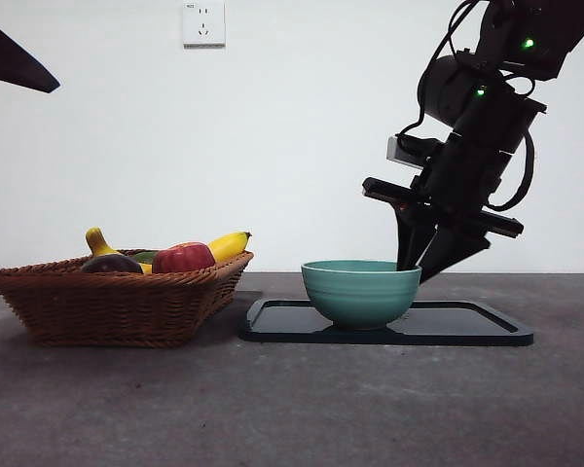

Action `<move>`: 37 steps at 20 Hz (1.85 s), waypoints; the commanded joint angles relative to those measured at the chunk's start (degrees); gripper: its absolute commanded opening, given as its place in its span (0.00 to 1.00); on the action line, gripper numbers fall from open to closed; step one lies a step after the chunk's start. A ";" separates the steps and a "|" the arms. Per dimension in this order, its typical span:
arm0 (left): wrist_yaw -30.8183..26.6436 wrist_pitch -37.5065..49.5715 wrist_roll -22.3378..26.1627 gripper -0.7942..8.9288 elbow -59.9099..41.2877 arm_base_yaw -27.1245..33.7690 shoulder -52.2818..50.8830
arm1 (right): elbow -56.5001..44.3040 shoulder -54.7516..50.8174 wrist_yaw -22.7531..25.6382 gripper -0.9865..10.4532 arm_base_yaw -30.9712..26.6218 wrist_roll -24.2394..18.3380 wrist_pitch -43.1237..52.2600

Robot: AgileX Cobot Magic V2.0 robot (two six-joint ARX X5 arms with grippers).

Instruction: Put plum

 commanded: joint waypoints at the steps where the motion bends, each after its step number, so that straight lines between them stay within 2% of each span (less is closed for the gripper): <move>1: 0.24 0.24 0.92 0.47 0.46 -0.24 0.33 | 1.22 1.01 -0.07 0.09 0.24 0.26 0.77; 4: 0.24 0.22 0.92 0.47 0.46 -0.24 0.33 | 1.92 -0.24 0.09 0.09 0.22 0.83 0.72; 10: 0.24 0.15 0.94 0.47 0.46 -0.24 0.33 | 2.73 -11.43 0.24 0.09 0.24 0.79 -1.68; 18: 0.24 0.22 0.96 0.47 0.46 -0.24 0.33 | 2.21 -30.32 0.09 0.09 0.70 -4.39 -20.11; 20: 0.24 0.28 0.98 0.47 0.46 -0.24 0.33 | -0.26 -34.99 0.07 0.09 0.83 -4.87 -22.14; 26: 0.24 0.28 0.96 0.47 0.46 -0.24 0.33 | -12.61 -46.10 0.09 0.09 3.32 -4.31 -21.40; 29: 0.24 0.26 0.98 0.47 0.46 -0.24 0.33 | -17.88 -46.16 0.07 0.09 5.29 -3.21 -18.97; 33: 0.24 0.26 0.98 0.47 0.46 -0.24 0.33 | -25.70 -46.05 0.13 0.09 8.81 0.04 -10.49; 37: 0.24 0.31 0.98 0.47 0.46 -0.24 0.33 | -29.73 -42.84 0.74 0.09 11.32 1.40 -5.90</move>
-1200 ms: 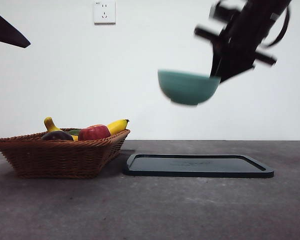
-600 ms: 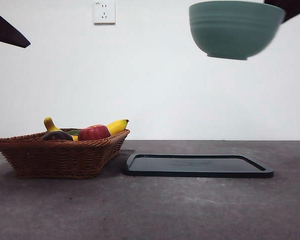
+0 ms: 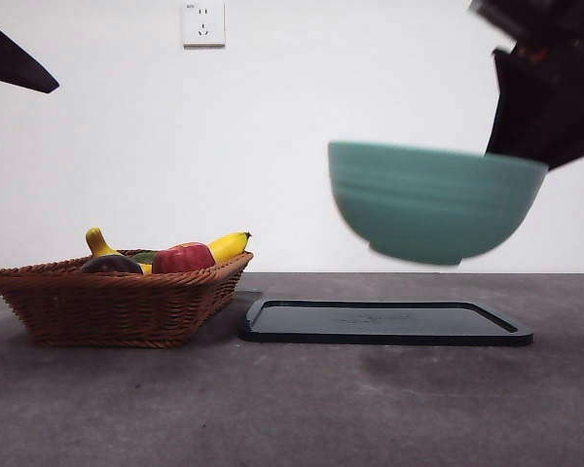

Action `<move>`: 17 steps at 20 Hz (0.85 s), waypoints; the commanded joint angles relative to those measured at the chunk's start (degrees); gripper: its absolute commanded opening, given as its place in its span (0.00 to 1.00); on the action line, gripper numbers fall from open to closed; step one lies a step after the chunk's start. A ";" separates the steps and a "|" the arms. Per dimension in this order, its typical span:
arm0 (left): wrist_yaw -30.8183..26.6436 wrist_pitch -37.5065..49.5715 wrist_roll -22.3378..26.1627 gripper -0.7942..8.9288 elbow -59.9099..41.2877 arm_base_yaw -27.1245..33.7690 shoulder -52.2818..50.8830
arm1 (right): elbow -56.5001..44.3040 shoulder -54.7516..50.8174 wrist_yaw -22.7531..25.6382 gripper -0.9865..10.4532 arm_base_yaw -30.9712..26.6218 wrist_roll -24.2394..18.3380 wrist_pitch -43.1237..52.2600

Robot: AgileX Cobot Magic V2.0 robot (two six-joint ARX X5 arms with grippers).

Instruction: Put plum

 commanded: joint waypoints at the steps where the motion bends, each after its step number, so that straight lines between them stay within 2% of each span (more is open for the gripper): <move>1: 0.24 0.39 0.98 0.47 0.46 -0.24 0.33 | -0.59 3.30 1.31 0.09 1.60 1.42 1.49; 3: 0.24 0.37 0.96 0.47 0.46 -0.24 0.33 | -0.63 6.69 3.04 0.09 2.95 1.40 2.71; 10: 0.24 0.31 0.96 0.47 0.46 -0.24 0.33 | -0.63 16.81 3.26 0.09 4.55 1.90 9.86; 17: 0.24 0.33 0.98 0.47 0.46 -0.24 0.33 | -0.63 18.80 3.26 0.10 4.55 1.90 10.47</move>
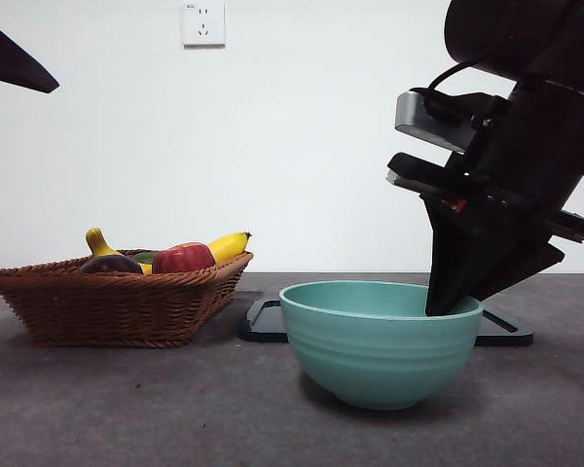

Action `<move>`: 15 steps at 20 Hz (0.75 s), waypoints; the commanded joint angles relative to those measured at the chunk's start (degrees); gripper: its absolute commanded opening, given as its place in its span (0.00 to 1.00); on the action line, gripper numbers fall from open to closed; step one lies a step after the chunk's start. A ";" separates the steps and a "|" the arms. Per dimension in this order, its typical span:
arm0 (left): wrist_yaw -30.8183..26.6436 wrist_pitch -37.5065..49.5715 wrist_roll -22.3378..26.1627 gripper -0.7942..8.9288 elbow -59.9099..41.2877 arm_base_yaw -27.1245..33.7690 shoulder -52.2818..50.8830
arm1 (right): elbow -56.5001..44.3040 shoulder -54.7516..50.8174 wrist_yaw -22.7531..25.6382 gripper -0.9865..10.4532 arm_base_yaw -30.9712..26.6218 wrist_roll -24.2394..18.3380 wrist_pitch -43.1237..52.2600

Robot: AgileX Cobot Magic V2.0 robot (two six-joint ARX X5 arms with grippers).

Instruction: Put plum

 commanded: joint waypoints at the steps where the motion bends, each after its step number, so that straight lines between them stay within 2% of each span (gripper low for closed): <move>1: 0.24 0.37 0.96 0.47 0.46 -0.24 0.33 | 0.31 0.94 0.26 0.11 0.50 0.63 -0.07; 4: 0.24 0.37 0.96 0.47 0.46 -0.24 0.33 | 0.31 0.94 0.31 0.26 0.50 0.66 -0.76; 9: 0.24 0.35 0.96 0.47 0.46 -0.24 0.33 | 0.48 0.26 0.85 0.29 0.48 1.07 -0.59; 11: 0.24 0.37 0.96 0.47 0.46 -0.24 0.33 | 1.46 -1.77 2.99 0.33 0.42 1.03 -1.05; 15: 0.24 0.35 0.92 0.47 0.46 -0.24 0.33 | 5.11 -8.28 2.78 0.33 0.37 0.74 -4.68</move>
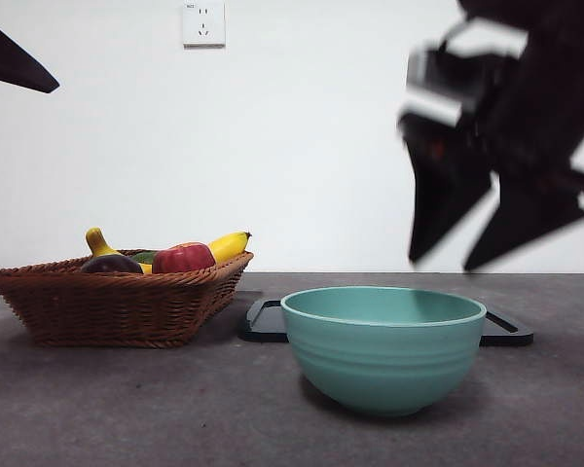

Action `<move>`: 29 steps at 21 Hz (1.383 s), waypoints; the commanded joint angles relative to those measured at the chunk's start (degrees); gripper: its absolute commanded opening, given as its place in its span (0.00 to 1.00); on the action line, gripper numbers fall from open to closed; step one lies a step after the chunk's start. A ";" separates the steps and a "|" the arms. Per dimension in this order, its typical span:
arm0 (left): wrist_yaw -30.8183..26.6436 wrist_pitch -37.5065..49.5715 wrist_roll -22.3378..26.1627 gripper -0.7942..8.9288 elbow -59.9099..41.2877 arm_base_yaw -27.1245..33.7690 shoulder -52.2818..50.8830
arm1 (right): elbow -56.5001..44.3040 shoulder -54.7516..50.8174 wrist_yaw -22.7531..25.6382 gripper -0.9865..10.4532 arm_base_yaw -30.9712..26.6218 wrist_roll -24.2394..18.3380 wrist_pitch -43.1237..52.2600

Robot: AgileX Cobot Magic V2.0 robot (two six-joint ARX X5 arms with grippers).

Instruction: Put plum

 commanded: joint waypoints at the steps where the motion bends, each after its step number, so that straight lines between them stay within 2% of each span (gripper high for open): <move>1: 0.24 0.35 0.94 0.47 0.46 -0.24 0.31 | 2.78 -3.54 -0.04 0.33 0.44 0.39 -1.73; 3: 0.24 0.35 0.94 0.47 0.46 -0.24 0.31 | 4.09 -7.48 -1.25 0.33 0.46 0.35 -4.90; 10: 0.24 0.33 0.94 0.47 0.46 -0.24 0.31 | 4.79 -20.94 -12.92 0.33 0.46 0.24 -15.89; 13: 0.24 0.00 0.94 0.47 0.46 -0.24 0.31 | 4.79 -24.65 -15.06 0.33 0.50 0.22 -20.68; 16: 0.24 0.00 0.94 0.47 0.46 -0.24 0.31 | 4.79 -26.69 -15.23 0.33 0.52 0.20 -23.71; 29: 0.24 0.00 0.96 0.47 0.46 -0.24 0.31 | 4.79 -26.73 -15.21 0.33 0.52 0.22 -23.96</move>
